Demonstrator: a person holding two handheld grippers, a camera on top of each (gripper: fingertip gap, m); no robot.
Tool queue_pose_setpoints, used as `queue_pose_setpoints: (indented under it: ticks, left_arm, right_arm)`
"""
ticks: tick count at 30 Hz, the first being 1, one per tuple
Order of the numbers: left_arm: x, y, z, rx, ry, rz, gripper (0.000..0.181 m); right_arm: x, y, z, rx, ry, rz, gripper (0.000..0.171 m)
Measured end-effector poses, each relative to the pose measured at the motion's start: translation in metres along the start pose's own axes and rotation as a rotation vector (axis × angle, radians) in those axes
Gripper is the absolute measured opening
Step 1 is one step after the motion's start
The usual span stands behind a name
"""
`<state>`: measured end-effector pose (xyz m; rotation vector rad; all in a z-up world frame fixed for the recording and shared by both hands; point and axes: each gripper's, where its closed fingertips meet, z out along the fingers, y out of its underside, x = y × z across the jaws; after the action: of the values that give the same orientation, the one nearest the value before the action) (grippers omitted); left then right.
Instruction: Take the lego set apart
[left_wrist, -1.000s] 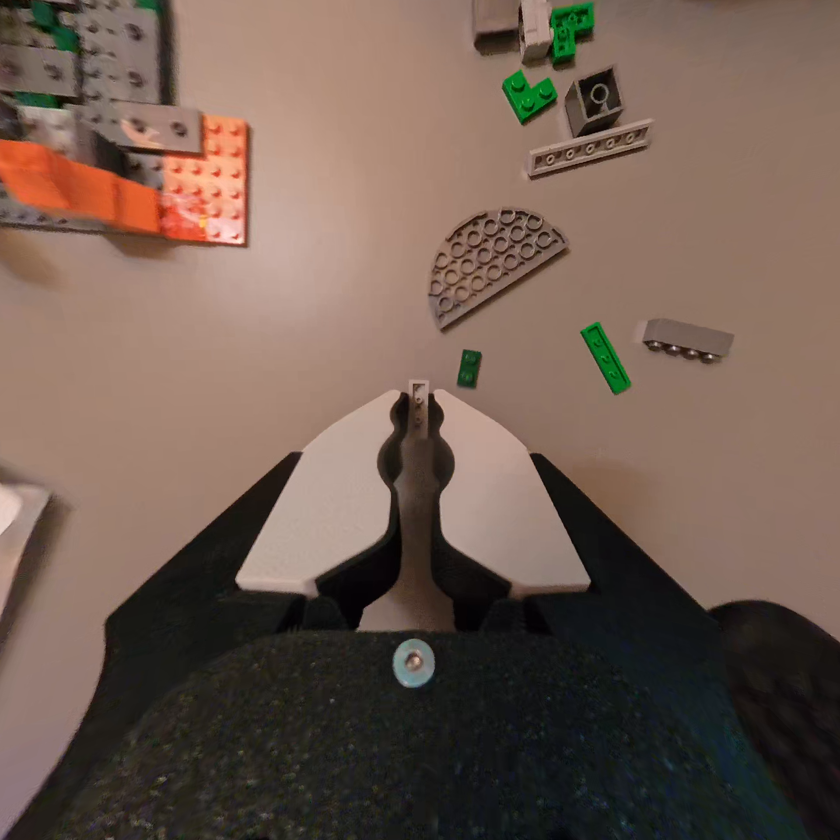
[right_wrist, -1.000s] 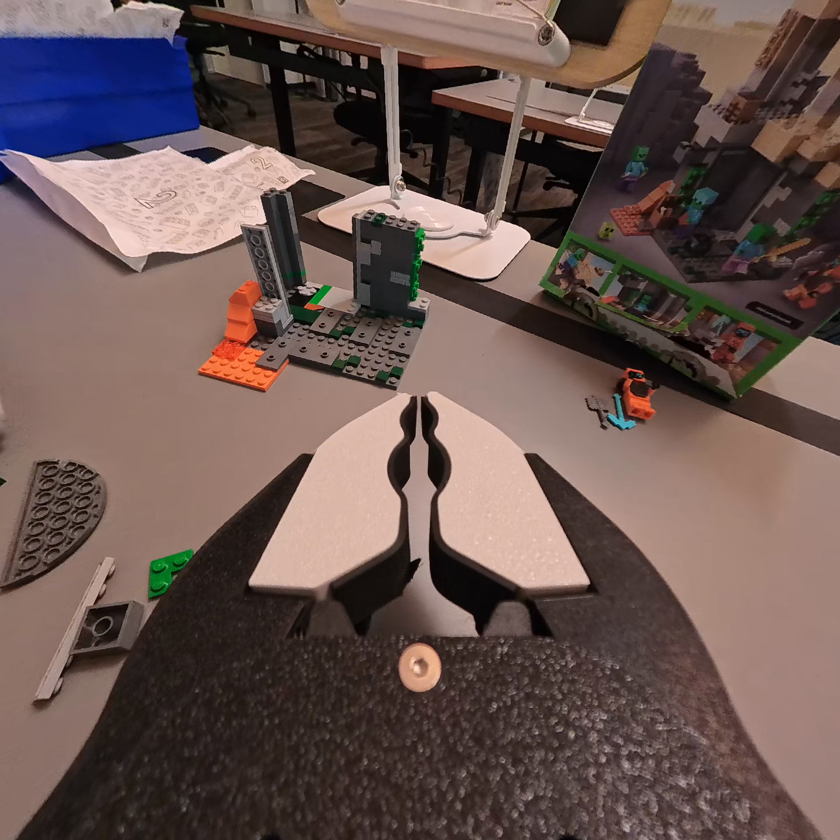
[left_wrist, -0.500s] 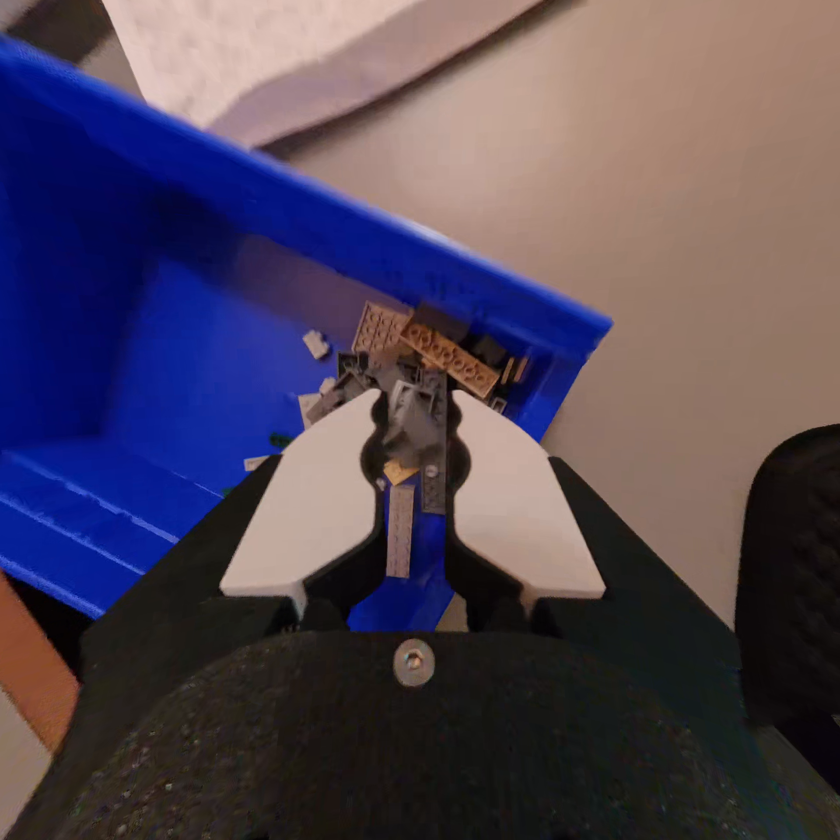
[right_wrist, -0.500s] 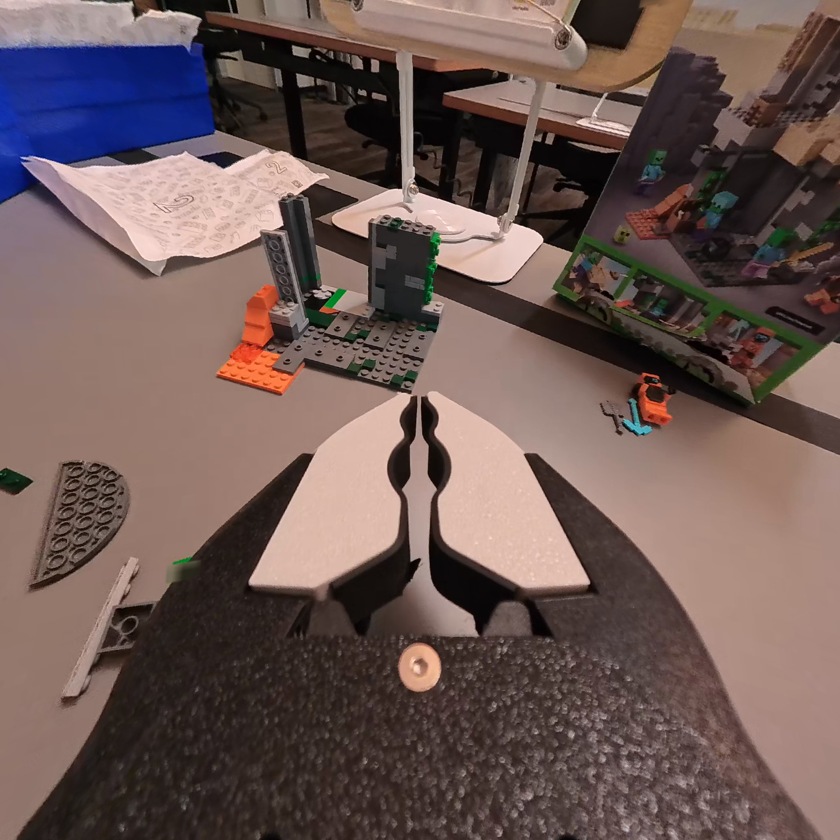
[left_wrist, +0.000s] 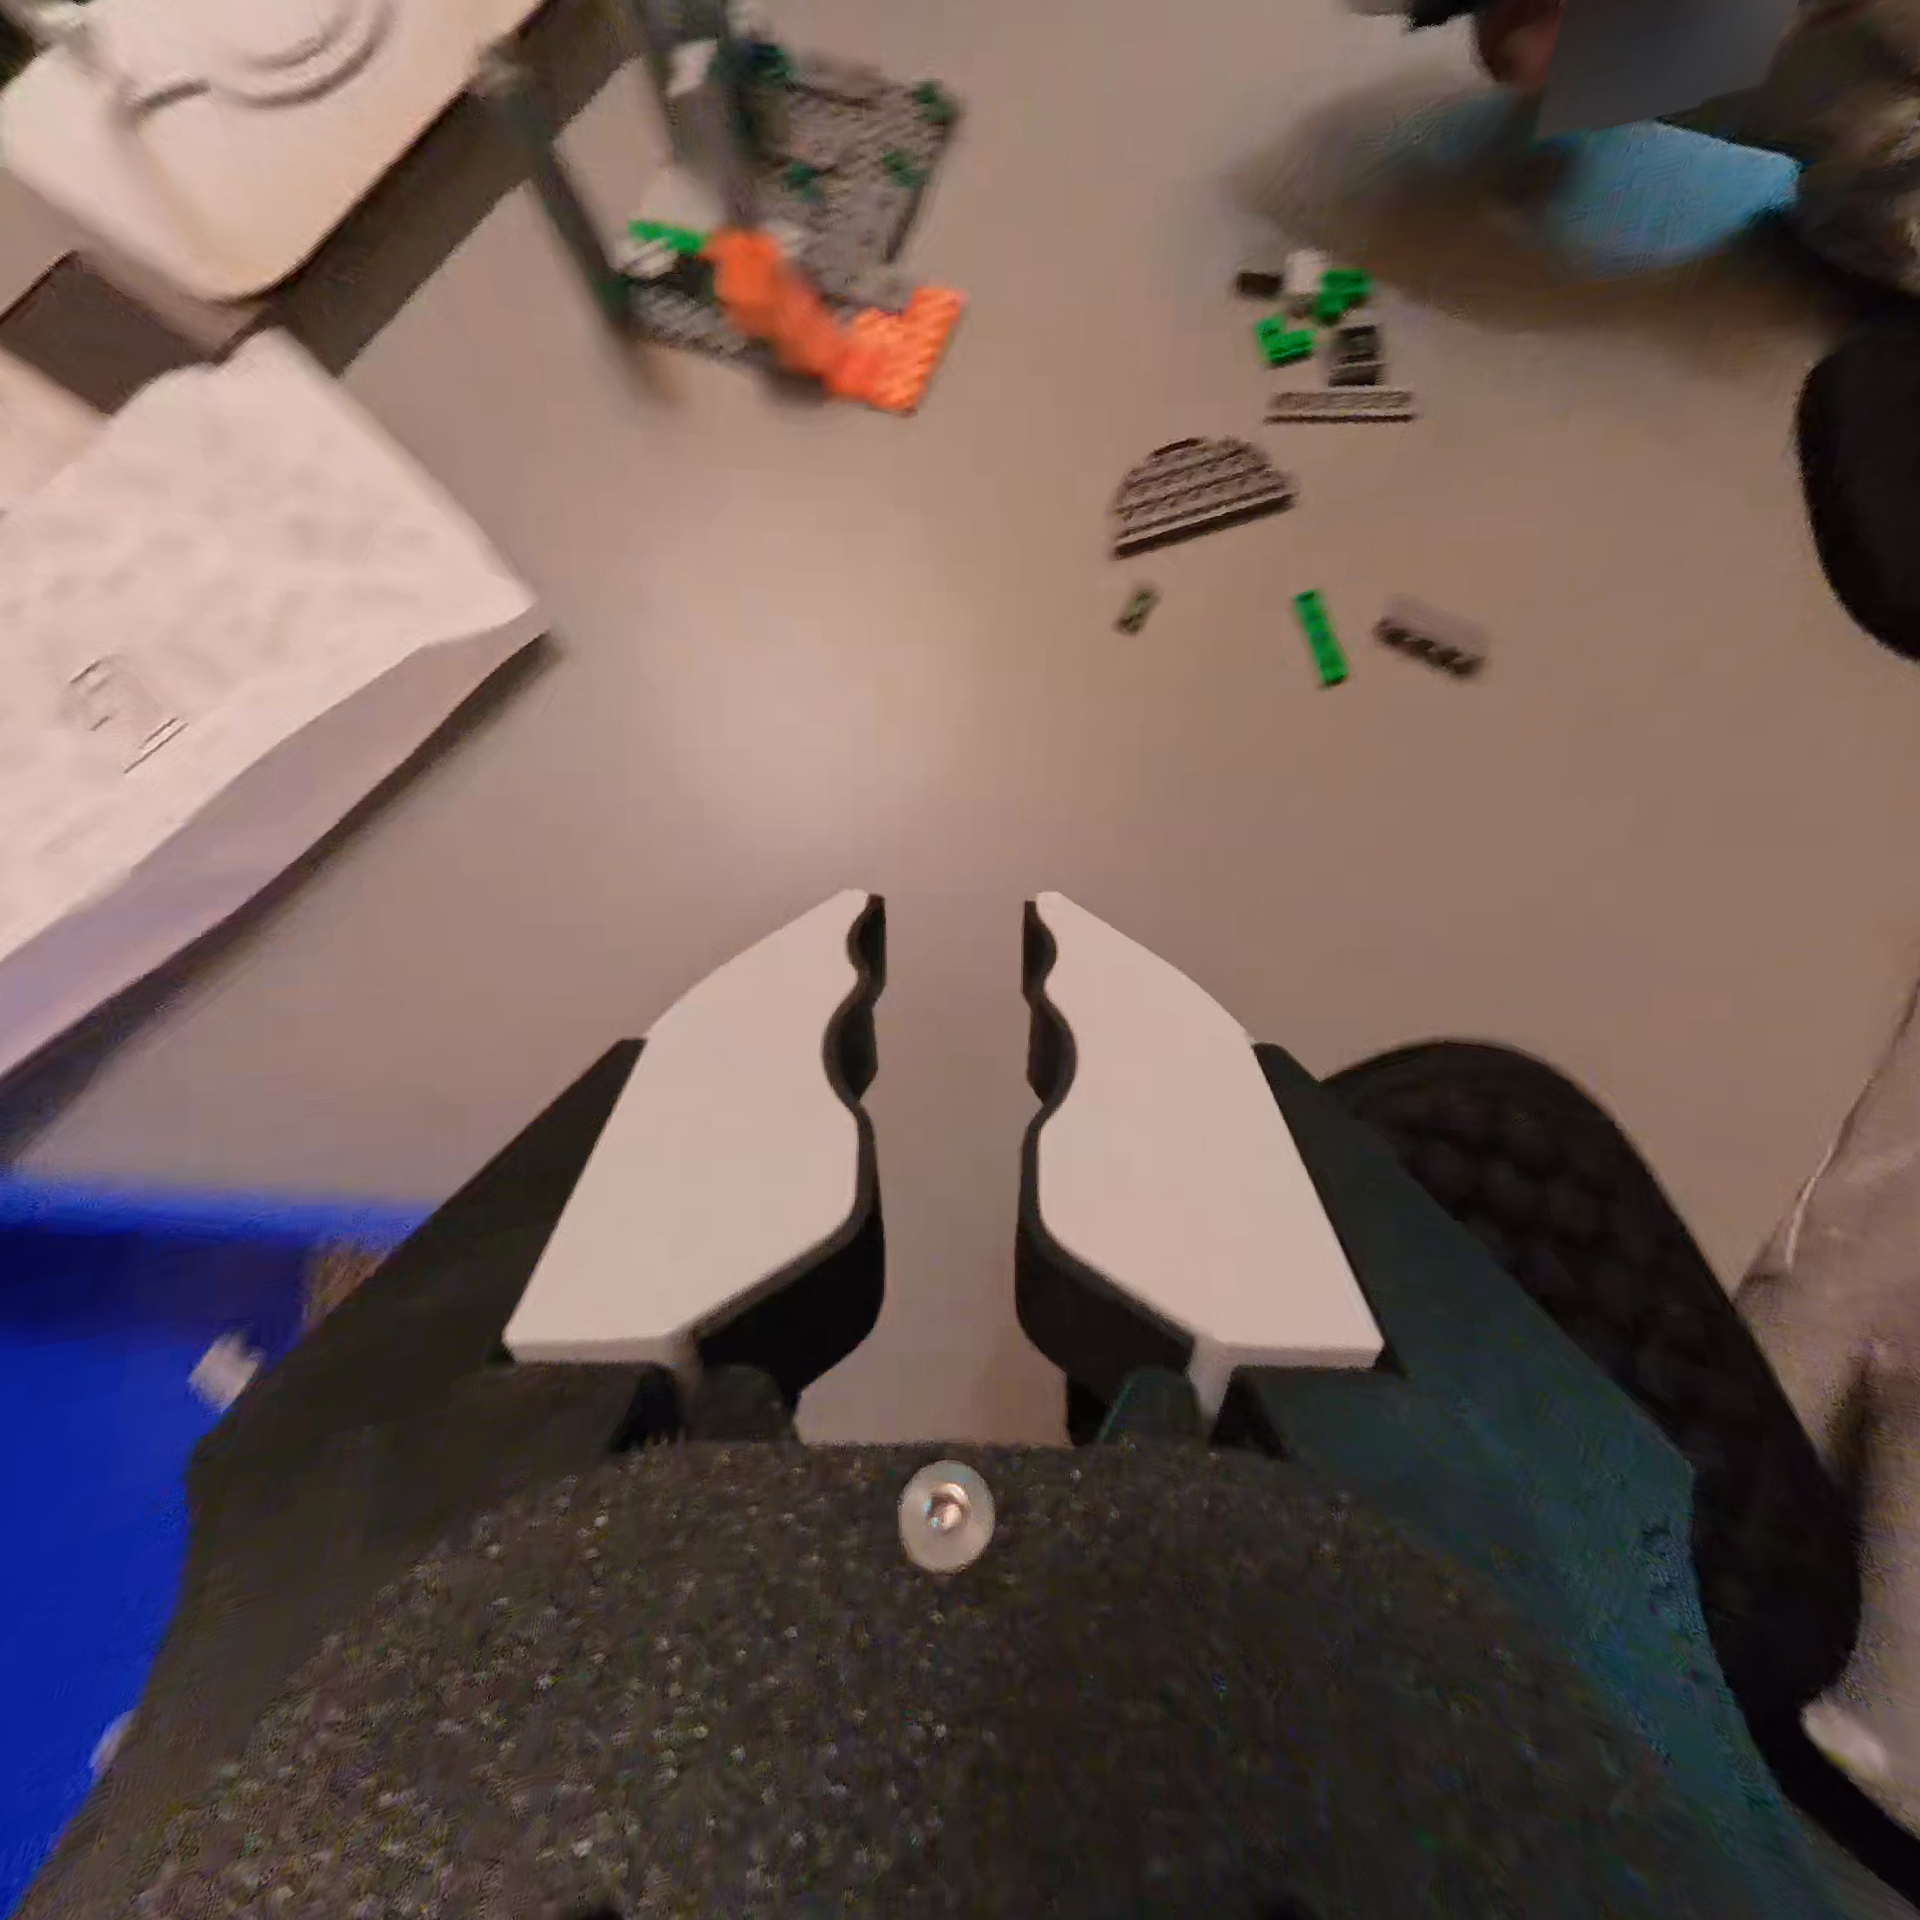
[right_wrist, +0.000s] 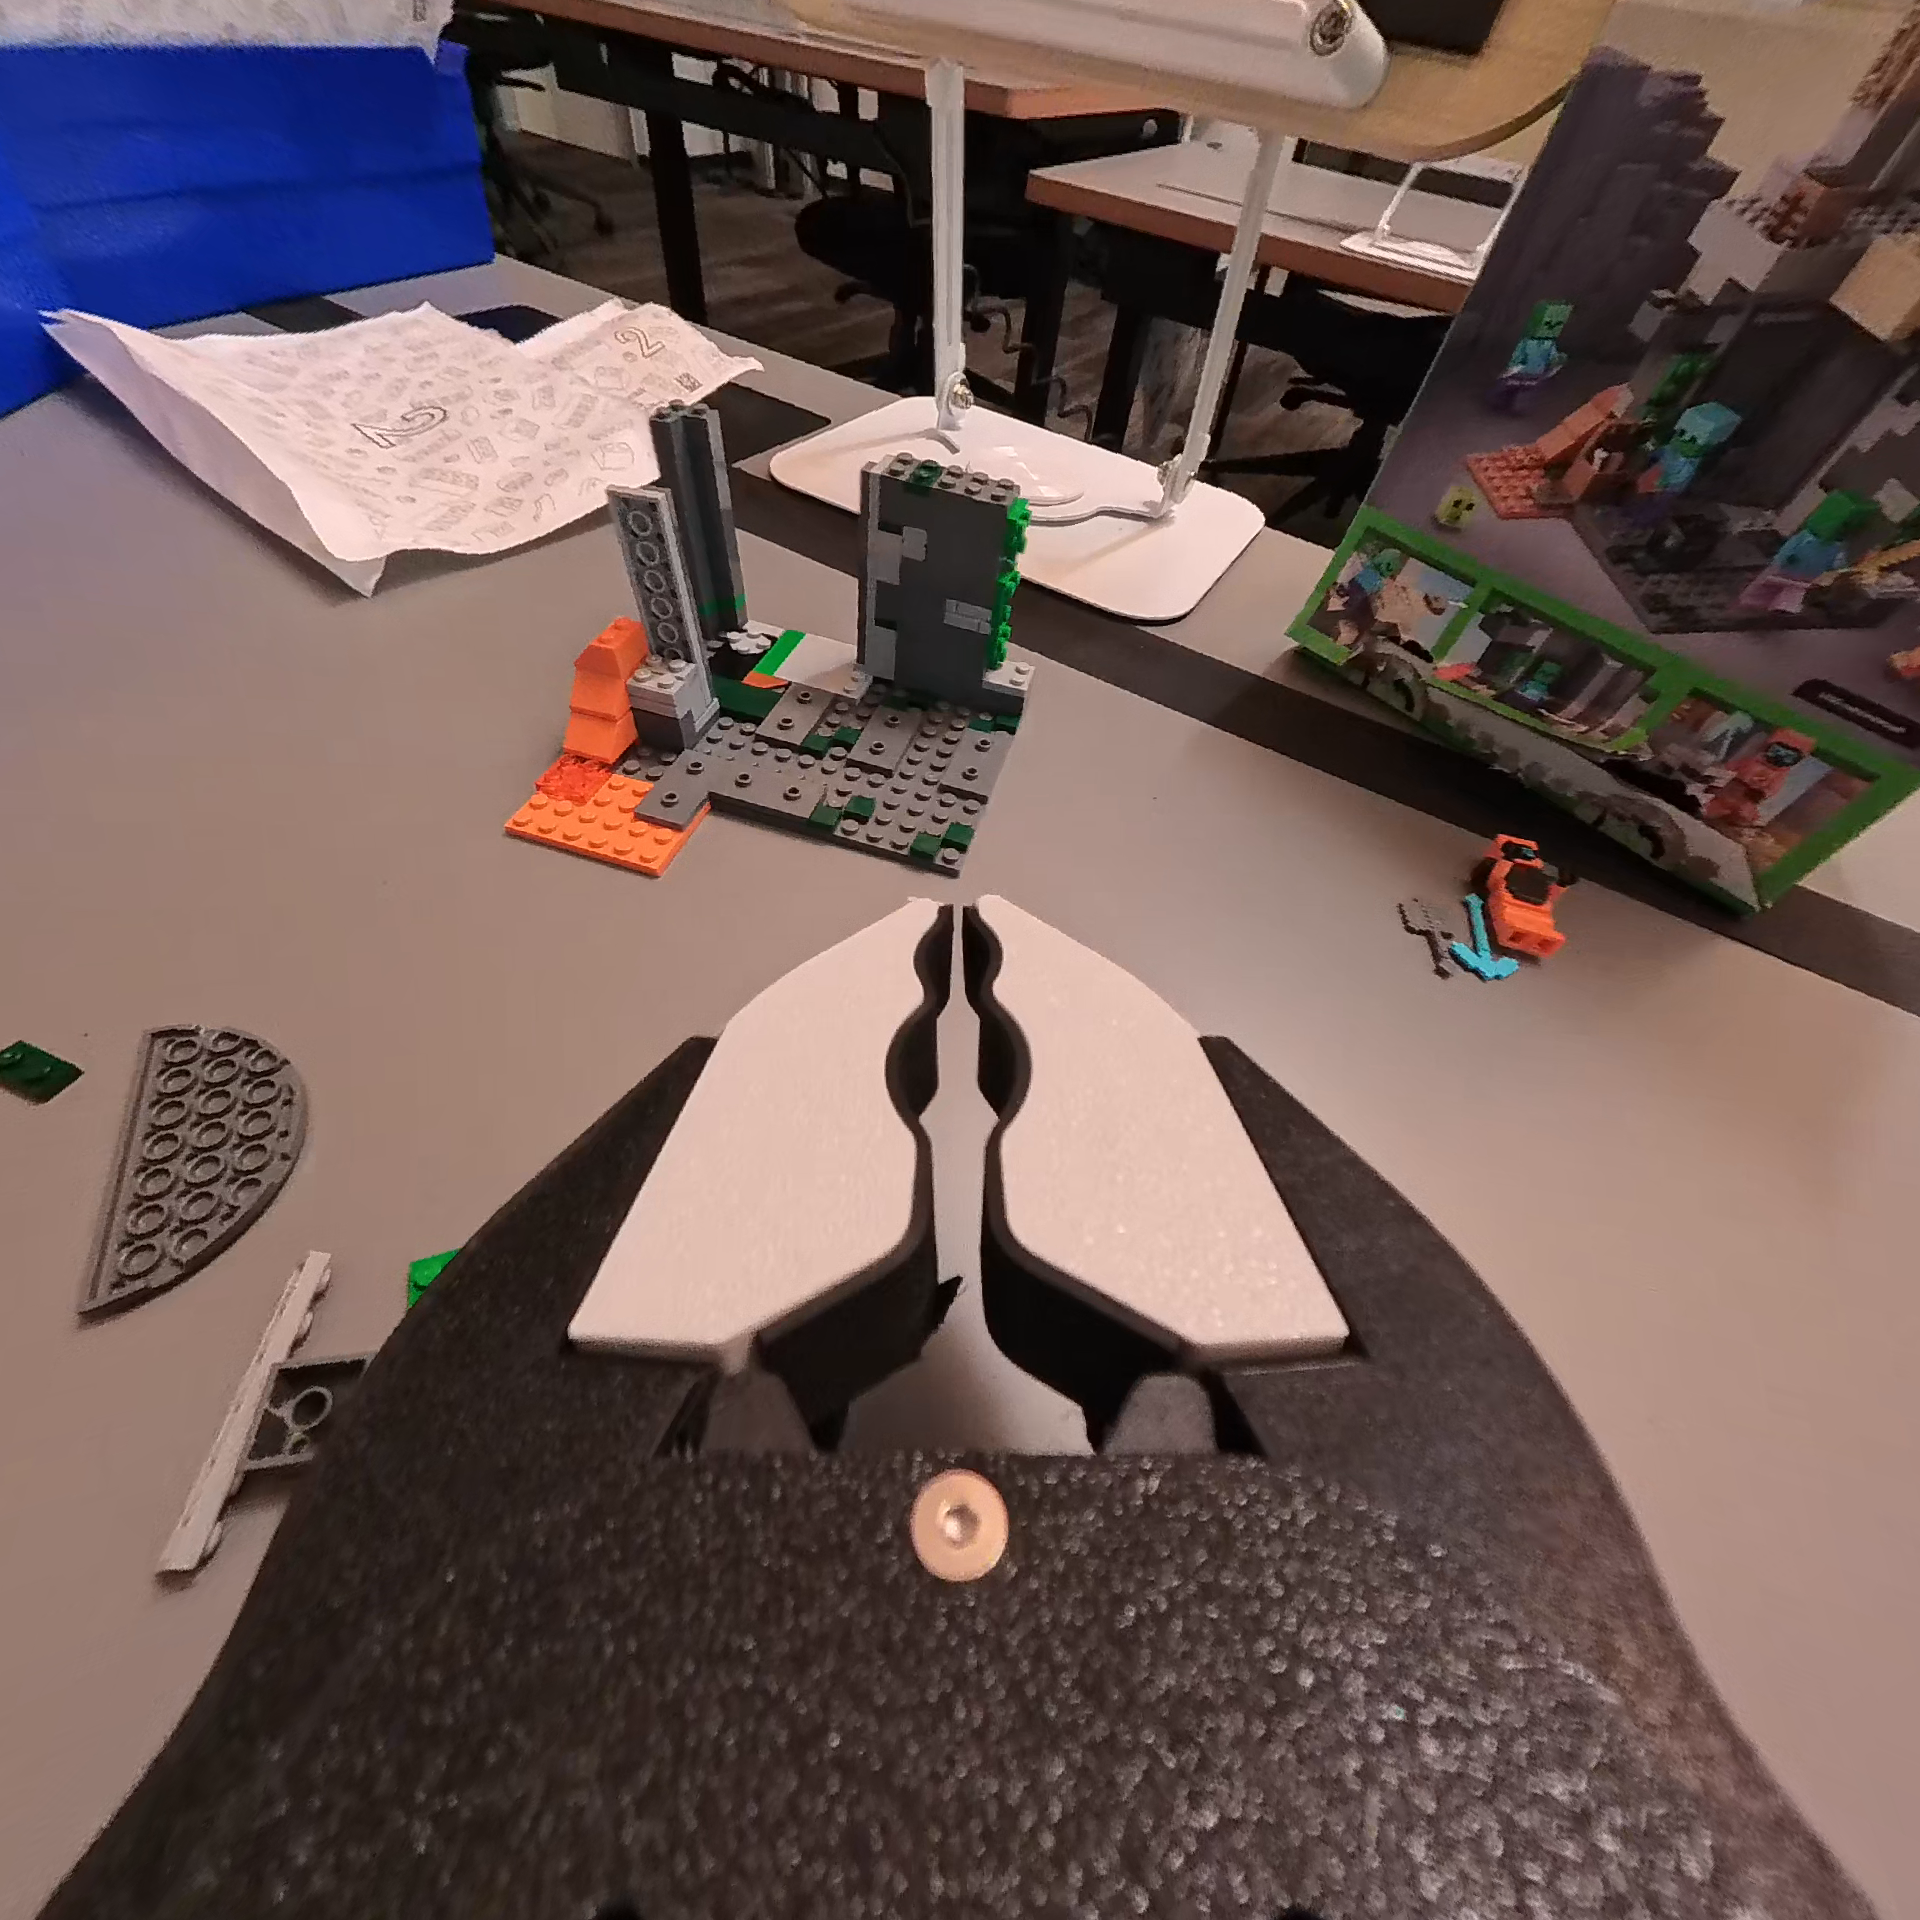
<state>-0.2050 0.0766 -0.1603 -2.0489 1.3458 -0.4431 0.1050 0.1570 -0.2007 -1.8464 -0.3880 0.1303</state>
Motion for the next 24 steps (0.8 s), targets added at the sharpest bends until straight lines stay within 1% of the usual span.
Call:
queue_pose_setpoints:
  ticks: [1,3,5,7,9,12,14,16,17,19,21,22,24]
  left_arm:
    - [0.015,-0.007,0.018,0.009,0.02,0.027,0.02]
    - [0.038,-0.015,0.056,0.003,0.072,0.062,0.019]
    - [0.056,-0.016,0.092,-0.043,0.137,0.09,0.021]
    - [0.065,-0.019,0.119,-0.079,0.168,0.126,0.022]
    - [0.065,-0.021,0.139,-0.12,0.168,0.166,0.024]
    - [0.061,-0.022,0.155,-0.169,0.172,0.194,0.024]
    - [0.06,-0.02,0.16,-0.192,0.188,0.206,0.02]
    - [0.064,-0.02,0.161,-0.184,0.237,0.182,0.009]
    - [0.064,-0.02,0.161,-0.181,0.238,0.175,0.008]
    - [0.057,-0.016,0.156,-0.186,0.179,0.209,0.008]
    - [0.056,-0.017,0.141,-0.139,0.167,0.194,0.008]
    - [0.054,-0.019,0.128,-0.104,0.159,0.166,0.008]
    - [0.039,-0.023,0.094,-0.027,0.085,0.126,0.008]
  right_arm:
    - [-0.001,-0.001,0.0,0.001,-0.003,-0.003,0.001]
    - [-0.003,-0.002,0.0,0.002,-0.008,-0.007,0.001]
    - [-0.003,-0.003,-0.001,0.003,-0.009,-0.013,0.001]
    - [-0.003,-0.004,-0.002,0.007,-0.006,-0.015,0.001]
    - [-0.001,-0.004,-0.003,0.01,-0.004,-0.011,0.001]
    - [0.002,-0.005,-0.004,0.013,0.002,-0.004,0.001]
    - [0.004,-0.005,-0.004,0.015,0.004,0.002,0.001]
    - [0.004,-0.004,-0.003,0.014,0.002,0.004,0.001]
    - [0.004,-0.004,-0.003,0.012,0.0,0.003,0.001]
    - [0.003,-0.004,-0.002,0.009,-0.005,-0.002,0.002]
    - [0.001,-0.004,-0.002,0.011,-0.011,-0.009,0.001]
    - [0.0,-0.005,-0.002,0.012,-0.015,-0.012,0.001]
    - [-0.003,-0.005,-0.002,0.013,-0.026,-0.015,0.001]
